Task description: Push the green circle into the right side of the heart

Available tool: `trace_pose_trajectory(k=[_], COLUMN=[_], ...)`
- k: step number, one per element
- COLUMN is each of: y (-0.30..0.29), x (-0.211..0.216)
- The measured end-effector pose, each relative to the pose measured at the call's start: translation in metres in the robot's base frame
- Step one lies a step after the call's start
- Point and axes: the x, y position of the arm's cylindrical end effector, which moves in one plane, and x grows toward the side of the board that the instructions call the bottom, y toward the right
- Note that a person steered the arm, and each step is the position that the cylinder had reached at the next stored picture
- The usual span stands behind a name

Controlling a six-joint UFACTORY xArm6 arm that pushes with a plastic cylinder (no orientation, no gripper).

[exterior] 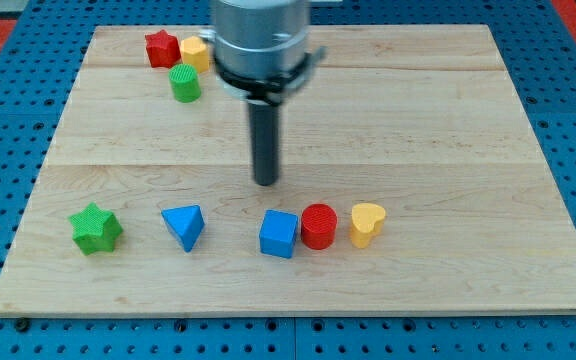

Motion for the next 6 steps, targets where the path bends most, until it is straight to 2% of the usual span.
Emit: trace_pose_trajectory(k=[1, 2, 3, 4, 5, 6], y=[-0.093, -0.137, -0.123, 0.007, 0.057, -0.001], x=[-0.049, -0.120, -0.155, -0.099, -0.091, -0.103])
